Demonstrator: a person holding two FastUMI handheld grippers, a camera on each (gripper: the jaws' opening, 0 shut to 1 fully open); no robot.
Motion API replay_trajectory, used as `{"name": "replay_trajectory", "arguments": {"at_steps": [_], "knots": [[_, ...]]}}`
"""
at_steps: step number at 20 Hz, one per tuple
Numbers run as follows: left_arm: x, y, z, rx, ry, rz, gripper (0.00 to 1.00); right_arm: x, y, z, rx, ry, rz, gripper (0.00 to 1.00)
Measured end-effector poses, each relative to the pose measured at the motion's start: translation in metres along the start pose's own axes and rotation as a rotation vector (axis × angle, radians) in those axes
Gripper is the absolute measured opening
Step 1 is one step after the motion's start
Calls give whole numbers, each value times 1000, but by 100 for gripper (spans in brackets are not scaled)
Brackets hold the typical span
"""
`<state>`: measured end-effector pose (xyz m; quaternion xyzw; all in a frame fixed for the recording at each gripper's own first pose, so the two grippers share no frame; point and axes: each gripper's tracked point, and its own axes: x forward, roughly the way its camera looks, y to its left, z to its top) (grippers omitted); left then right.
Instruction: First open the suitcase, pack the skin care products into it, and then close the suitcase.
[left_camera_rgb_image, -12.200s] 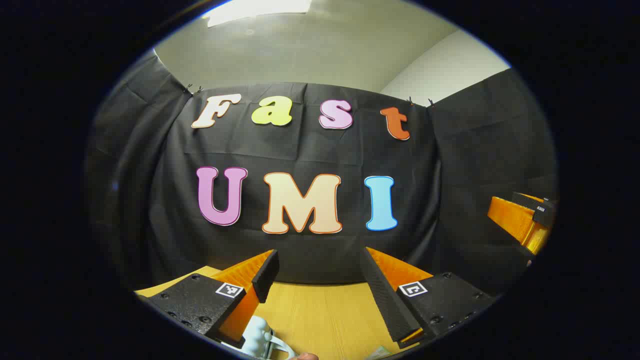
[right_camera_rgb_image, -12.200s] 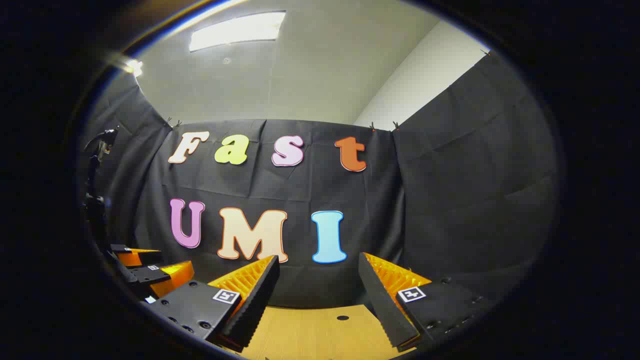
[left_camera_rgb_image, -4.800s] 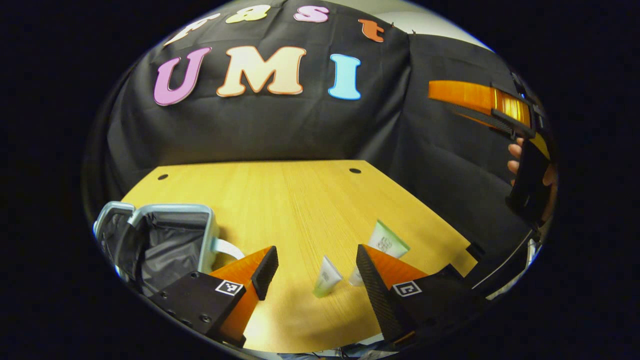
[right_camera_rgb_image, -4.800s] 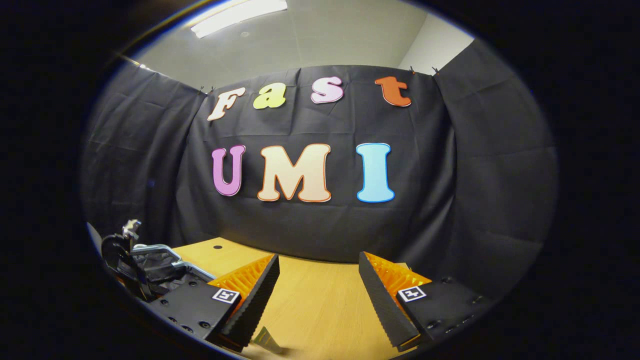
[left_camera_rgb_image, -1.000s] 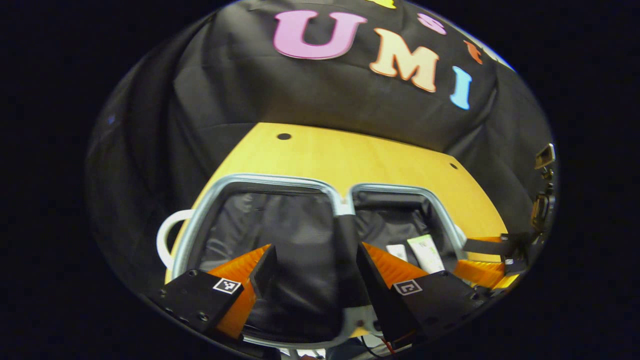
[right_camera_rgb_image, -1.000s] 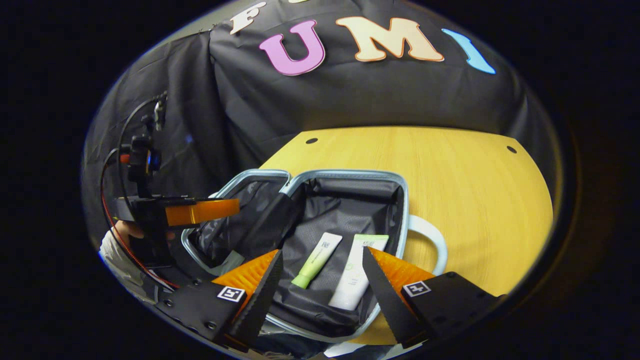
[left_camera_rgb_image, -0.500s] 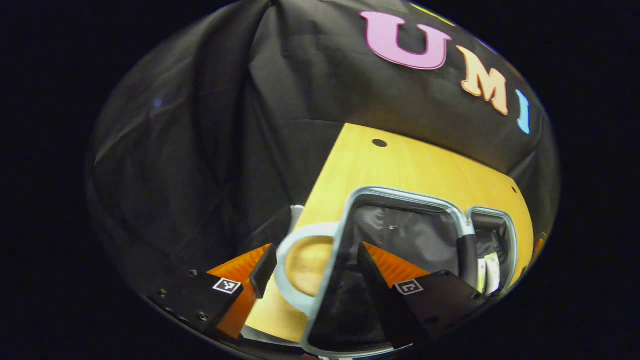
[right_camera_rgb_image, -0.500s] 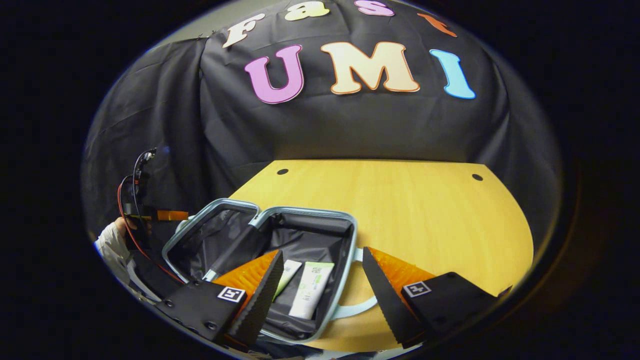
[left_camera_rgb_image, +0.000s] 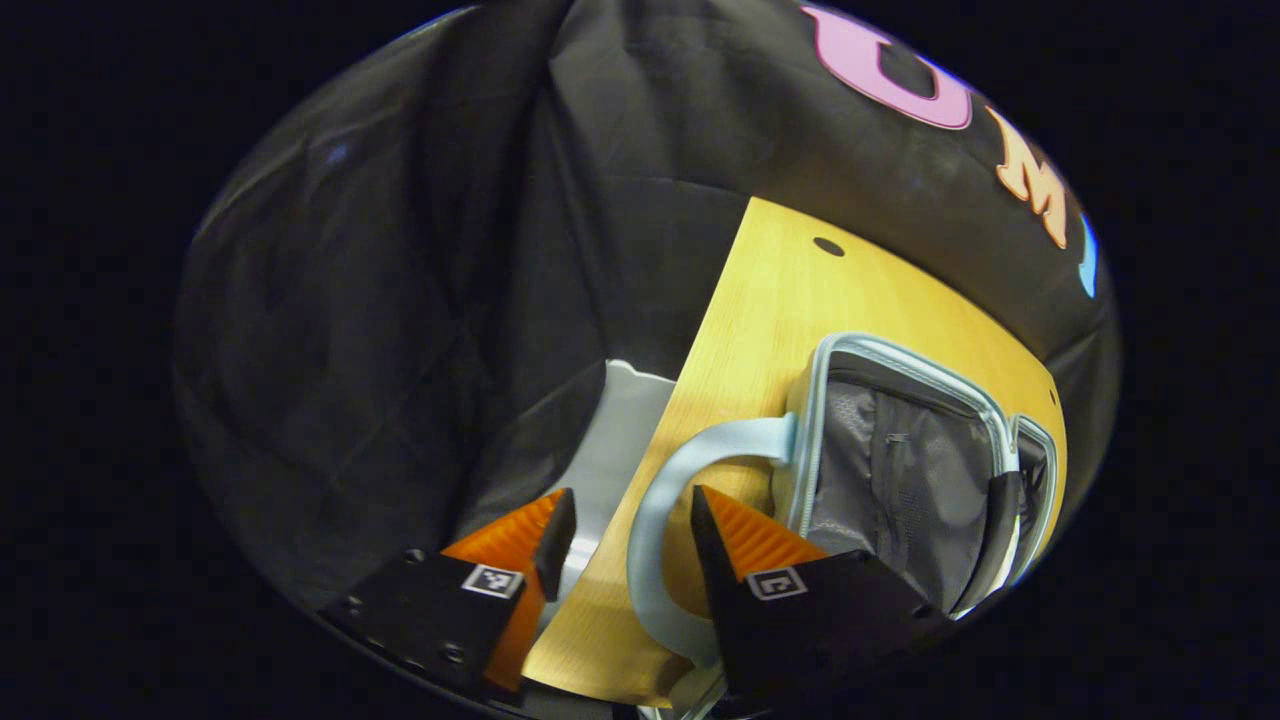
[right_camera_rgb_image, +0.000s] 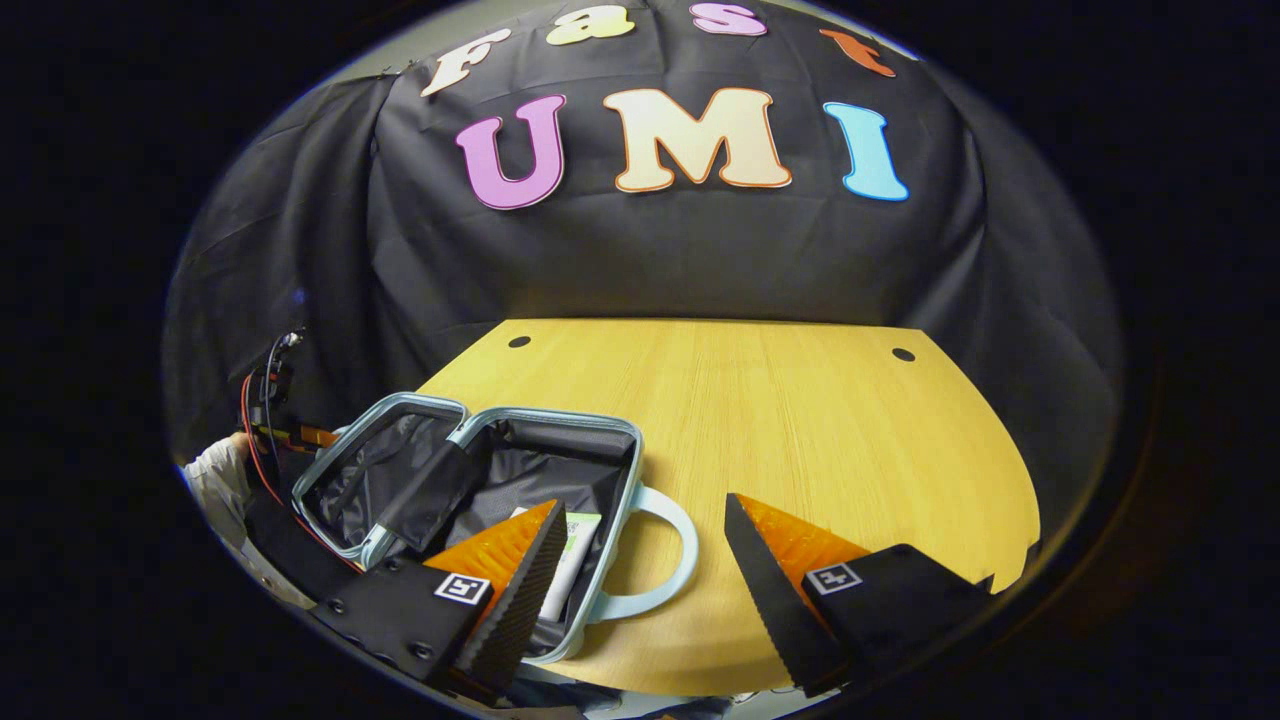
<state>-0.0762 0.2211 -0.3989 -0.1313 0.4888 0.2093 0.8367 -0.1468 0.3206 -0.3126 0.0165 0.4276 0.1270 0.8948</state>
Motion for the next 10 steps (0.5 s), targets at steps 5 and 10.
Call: {"name": "replay_trajectory", "arguments": {"at_steps": [5,10], "knots": [[-28,-20,11,76,-17,23,4,-4,-11,3,-16,-52,12,98],[-98,-37,61,80,-156,29,1,-5,-23,6,-20,-86,49,98]]}}
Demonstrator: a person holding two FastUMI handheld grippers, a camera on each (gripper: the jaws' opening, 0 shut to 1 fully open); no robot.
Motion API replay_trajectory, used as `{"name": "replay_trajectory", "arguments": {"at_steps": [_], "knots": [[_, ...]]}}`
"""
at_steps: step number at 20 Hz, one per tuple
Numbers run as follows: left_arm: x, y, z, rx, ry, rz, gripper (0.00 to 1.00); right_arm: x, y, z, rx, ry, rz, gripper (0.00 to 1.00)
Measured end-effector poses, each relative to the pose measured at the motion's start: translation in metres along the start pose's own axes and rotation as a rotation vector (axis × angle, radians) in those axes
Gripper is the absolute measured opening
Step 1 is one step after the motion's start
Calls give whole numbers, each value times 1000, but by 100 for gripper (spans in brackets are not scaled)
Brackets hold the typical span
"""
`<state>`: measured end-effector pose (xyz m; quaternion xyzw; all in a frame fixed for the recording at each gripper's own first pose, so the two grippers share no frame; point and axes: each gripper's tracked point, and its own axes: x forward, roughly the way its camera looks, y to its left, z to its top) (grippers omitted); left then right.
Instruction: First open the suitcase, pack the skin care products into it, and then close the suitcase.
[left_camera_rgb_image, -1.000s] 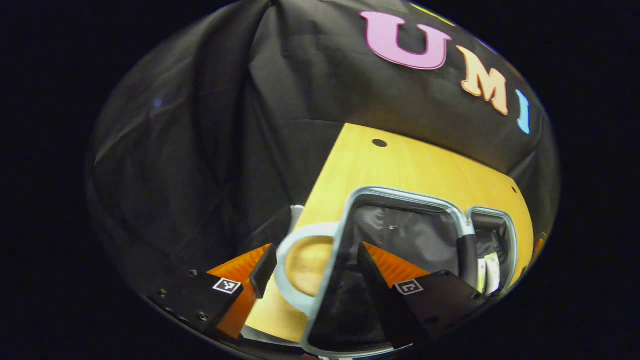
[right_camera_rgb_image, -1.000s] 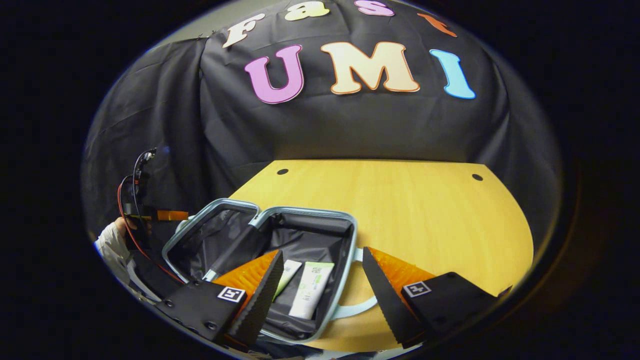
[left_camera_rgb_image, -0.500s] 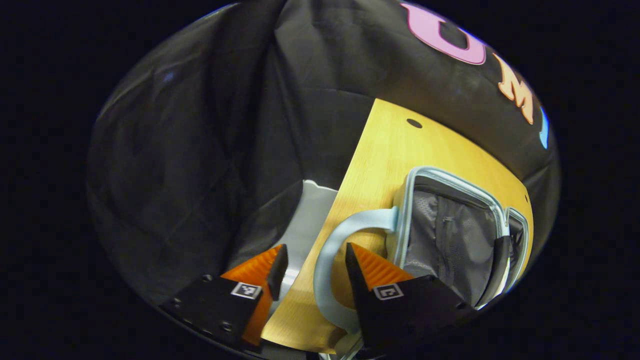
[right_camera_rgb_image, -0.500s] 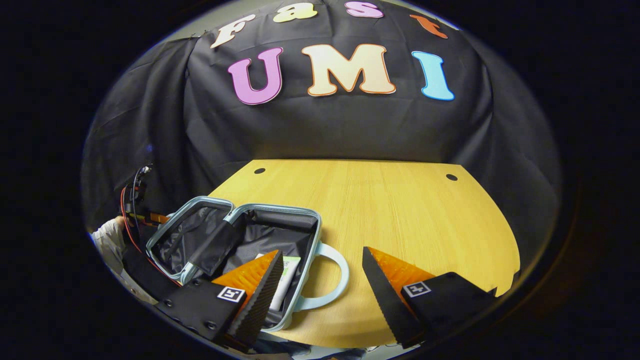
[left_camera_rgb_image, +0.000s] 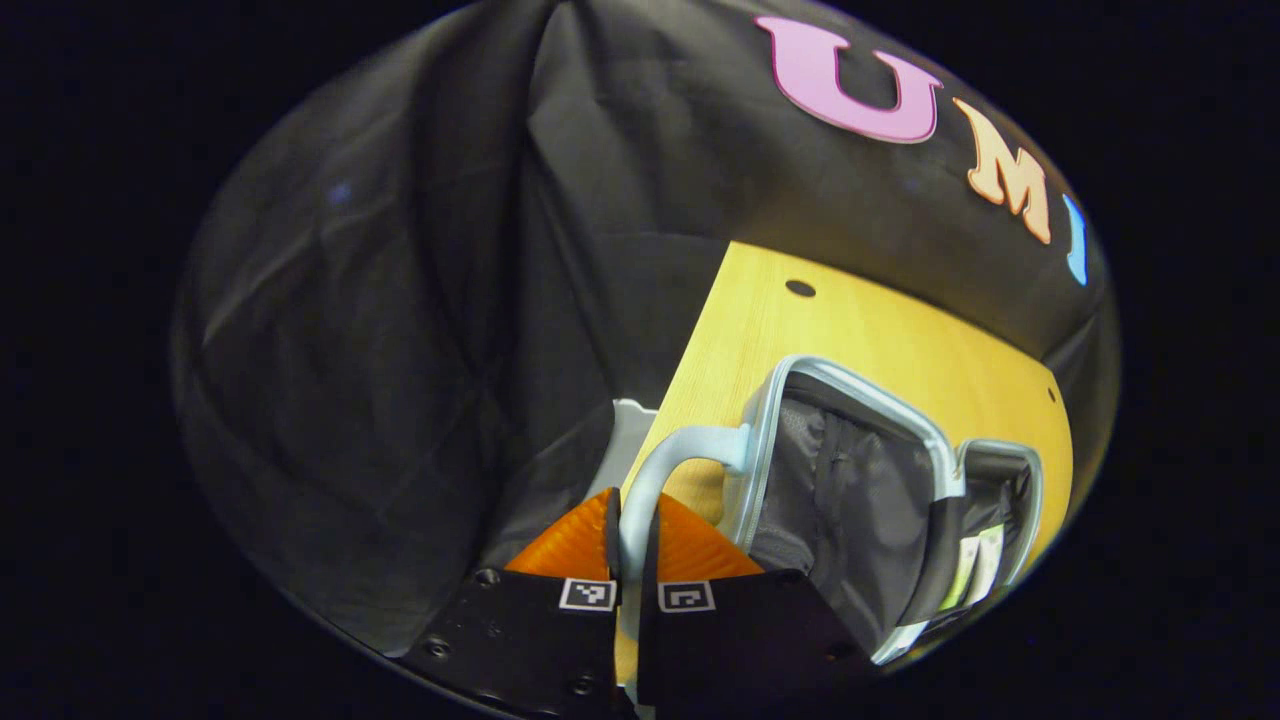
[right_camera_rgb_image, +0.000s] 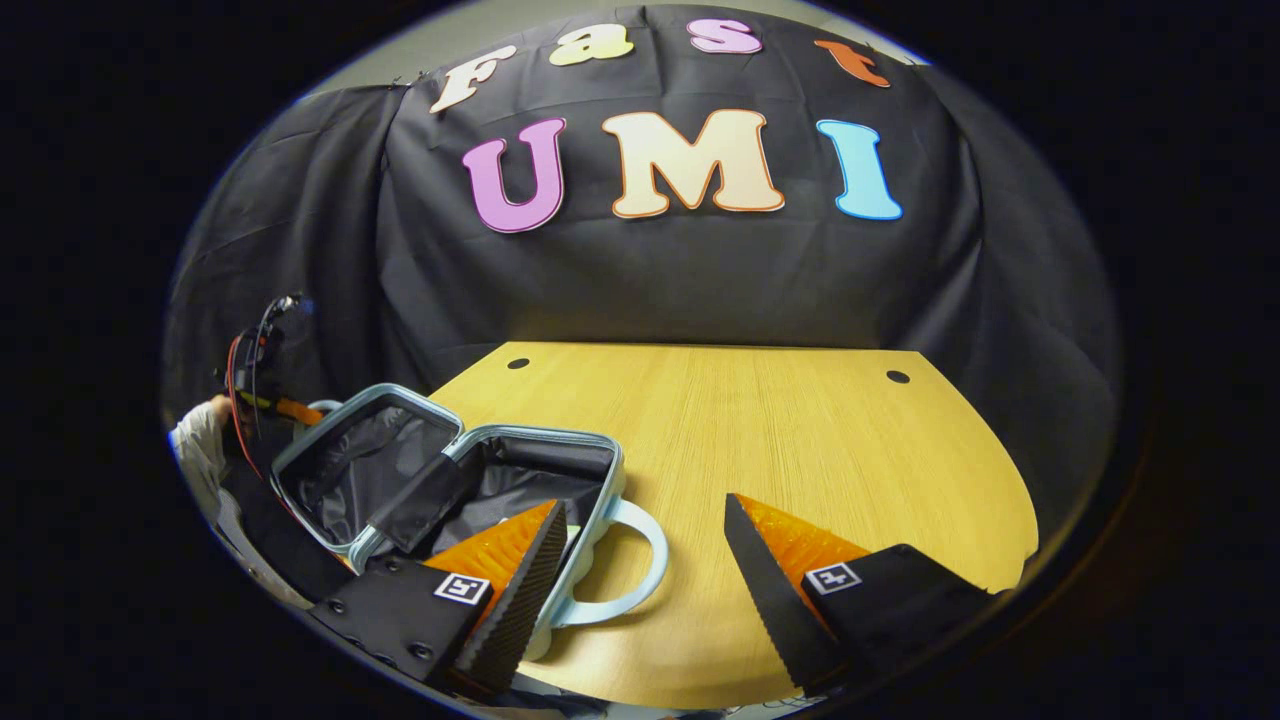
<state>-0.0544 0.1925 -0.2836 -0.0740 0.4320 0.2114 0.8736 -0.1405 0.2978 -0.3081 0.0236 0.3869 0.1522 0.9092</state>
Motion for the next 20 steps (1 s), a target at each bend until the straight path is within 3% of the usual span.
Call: {"name": "replay_trajectory", "arguments": {"at_steps": [5,14,20], "knots": [[-59,-43,31,18,-104,32,1,-7,-10,8,-98,-39,83,98],[-164,-175,60,111,-271,-59,0,-19,-40,28,-127,-65,217,98],[-192,-288,51,165,-298,-232,0,-21,-61,29,-96,-76,233,98]]}}
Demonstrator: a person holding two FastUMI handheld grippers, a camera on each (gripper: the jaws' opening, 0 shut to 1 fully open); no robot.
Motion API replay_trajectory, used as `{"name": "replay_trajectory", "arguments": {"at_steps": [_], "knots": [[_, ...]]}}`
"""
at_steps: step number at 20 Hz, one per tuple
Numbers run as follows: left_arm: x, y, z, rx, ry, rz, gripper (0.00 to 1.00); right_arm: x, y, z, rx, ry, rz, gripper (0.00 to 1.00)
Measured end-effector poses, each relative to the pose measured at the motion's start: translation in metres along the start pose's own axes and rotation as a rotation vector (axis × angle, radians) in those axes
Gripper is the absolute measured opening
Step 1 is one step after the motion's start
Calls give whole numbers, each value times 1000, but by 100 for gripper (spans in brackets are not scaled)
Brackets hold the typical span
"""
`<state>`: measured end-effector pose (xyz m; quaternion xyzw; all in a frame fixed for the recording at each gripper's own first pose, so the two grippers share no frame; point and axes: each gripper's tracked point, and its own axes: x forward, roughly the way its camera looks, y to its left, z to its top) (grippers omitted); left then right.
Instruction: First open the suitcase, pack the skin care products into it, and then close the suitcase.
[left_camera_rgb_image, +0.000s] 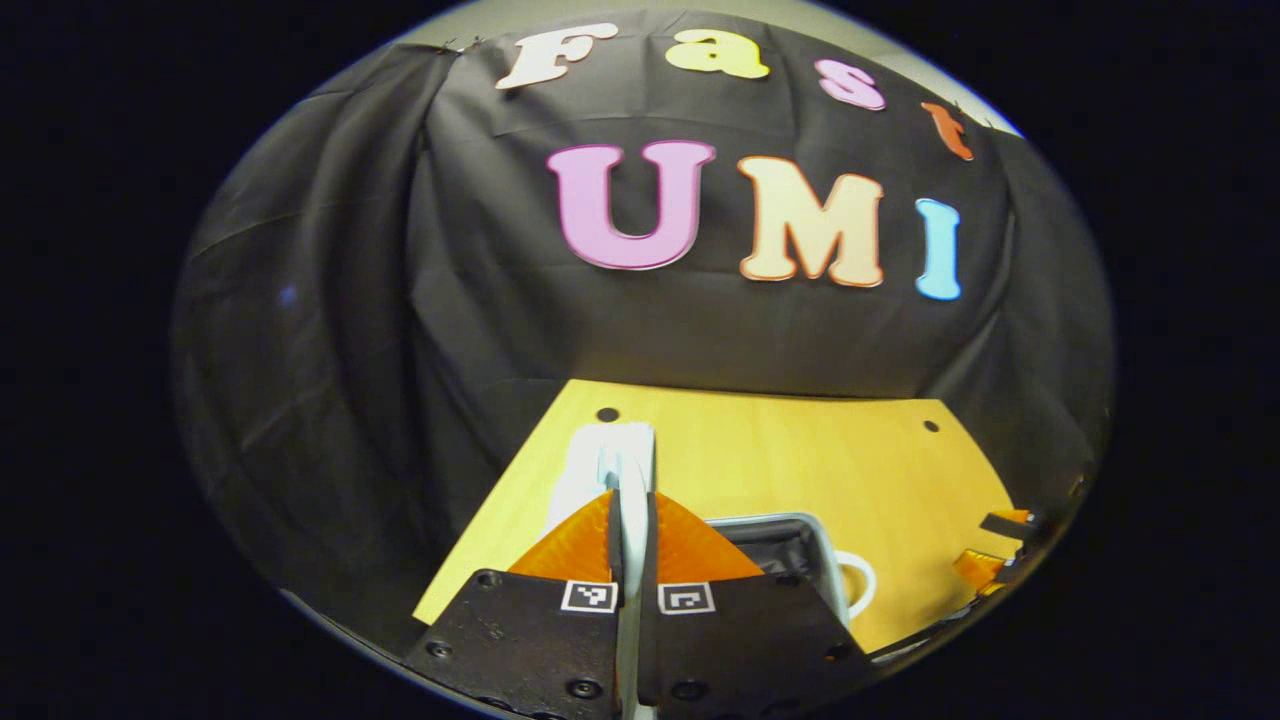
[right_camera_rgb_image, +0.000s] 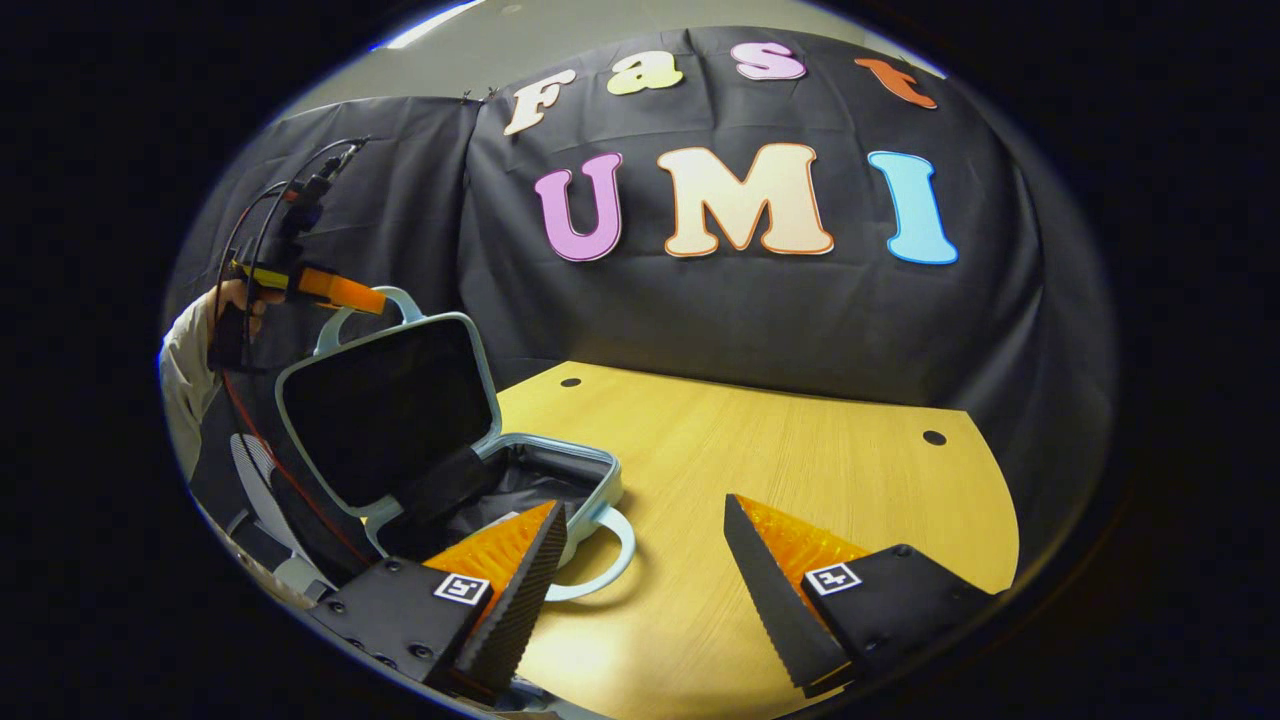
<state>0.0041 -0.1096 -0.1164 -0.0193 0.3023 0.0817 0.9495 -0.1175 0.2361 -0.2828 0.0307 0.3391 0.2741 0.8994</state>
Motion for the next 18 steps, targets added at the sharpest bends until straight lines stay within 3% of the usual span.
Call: {"name": "replay_trajectory", "arguments": {"at_steps": [10,15,18], "knots": [[18,-138,-38,54,43,-222,2,-32,-57,7,22,-21,-80,98],[33,-183,-76,88,112,-292,5,-49,-83,8,43,-41,-126,98],[41,-204,-97,85,155,-296,13,-62,-102,11,38,-51,-133,98]]}}
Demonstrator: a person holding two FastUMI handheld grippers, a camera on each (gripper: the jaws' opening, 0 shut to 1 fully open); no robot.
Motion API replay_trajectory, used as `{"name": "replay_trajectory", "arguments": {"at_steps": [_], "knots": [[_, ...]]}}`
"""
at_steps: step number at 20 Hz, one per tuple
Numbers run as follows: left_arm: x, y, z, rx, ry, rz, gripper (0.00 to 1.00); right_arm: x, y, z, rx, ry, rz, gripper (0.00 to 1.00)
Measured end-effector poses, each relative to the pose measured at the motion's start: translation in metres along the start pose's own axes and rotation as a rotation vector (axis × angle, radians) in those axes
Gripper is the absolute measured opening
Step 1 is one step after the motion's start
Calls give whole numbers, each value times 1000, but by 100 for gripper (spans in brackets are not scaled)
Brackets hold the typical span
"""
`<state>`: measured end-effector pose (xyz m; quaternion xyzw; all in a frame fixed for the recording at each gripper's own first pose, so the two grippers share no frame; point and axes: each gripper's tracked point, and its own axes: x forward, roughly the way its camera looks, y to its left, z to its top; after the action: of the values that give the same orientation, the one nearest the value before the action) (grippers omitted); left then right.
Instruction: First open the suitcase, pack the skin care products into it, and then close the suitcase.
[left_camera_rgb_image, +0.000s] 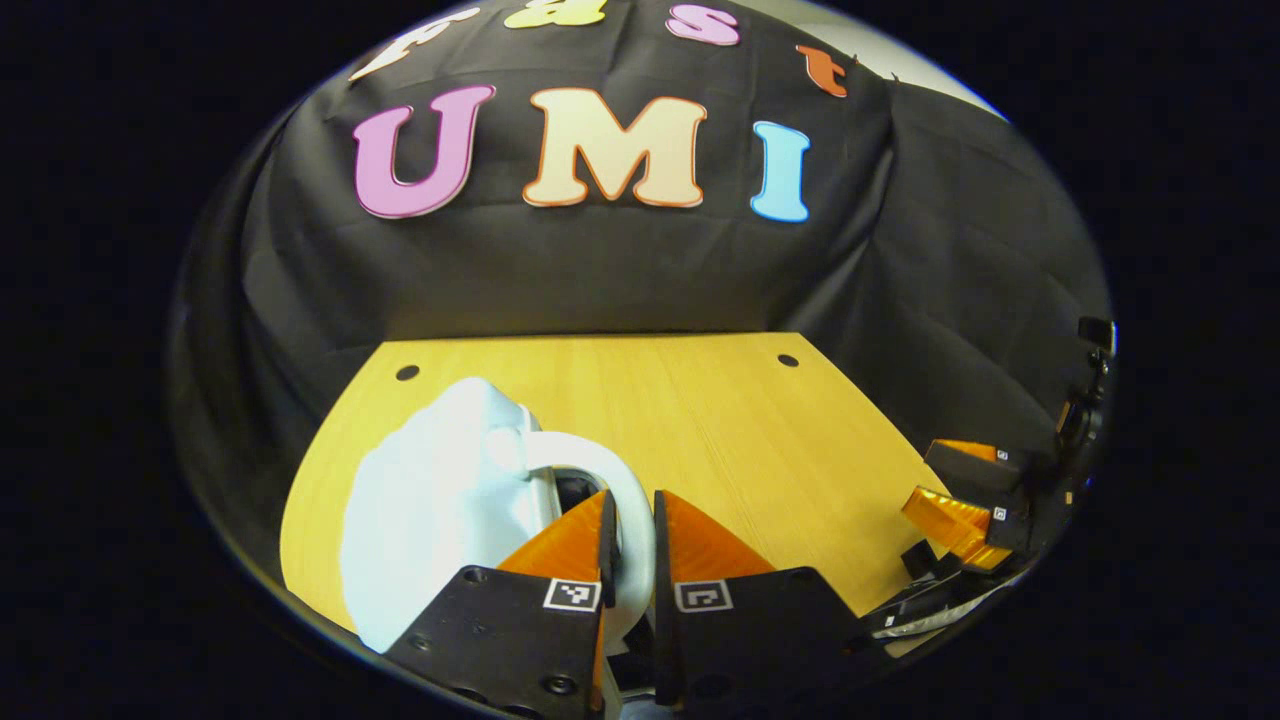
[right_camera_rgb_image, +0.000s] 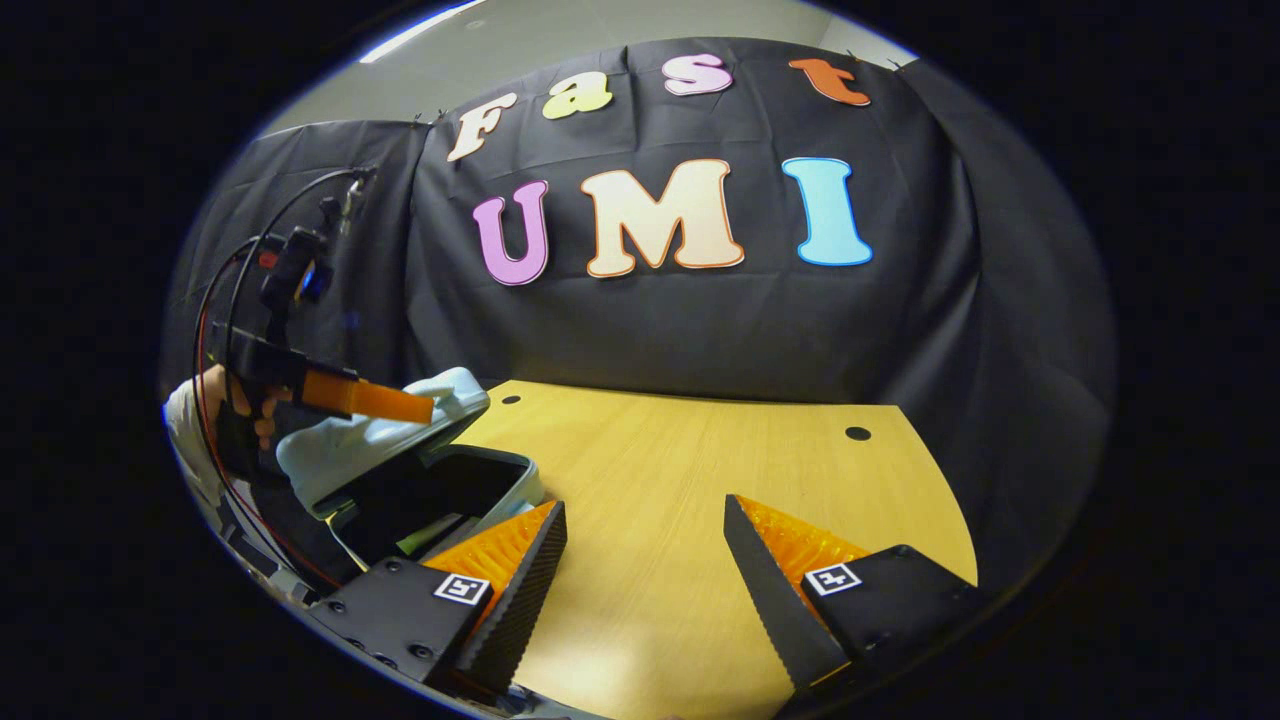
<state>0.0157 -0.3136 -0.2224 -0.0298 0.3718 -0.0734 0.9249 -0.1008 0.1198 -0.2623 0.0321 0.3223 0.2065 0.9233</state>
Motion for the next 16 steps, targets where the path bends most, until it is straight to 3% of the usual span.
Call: {"name": "replay_trajectory", "arguments": {"at_steps": [2,3,5,7,12,15,16], "knots": [[6,-8,3,14,-21,37,28,-7,-16,7,-4,-17,1,98],[2,-11,6,23,-38,65,46,-10,-24,12,-1,-28,5,98],[-12,-16,48,58,-213,136,84,-17,-37,29,20,-66,18,98],[-25,-28,74,92,-341,182,89,-20,-52,59,39,-134,6,98],[-25,-69,83,59,-419,184,95,-37,-70,144,44,-340,-72,98],[-25,-86,102,35,-458,110,95,-47,-70,171,46,-432,-120,94],[-25,-85,106,47,-452,105,95,-50,-68,172,54,-439,-133,98]]}}
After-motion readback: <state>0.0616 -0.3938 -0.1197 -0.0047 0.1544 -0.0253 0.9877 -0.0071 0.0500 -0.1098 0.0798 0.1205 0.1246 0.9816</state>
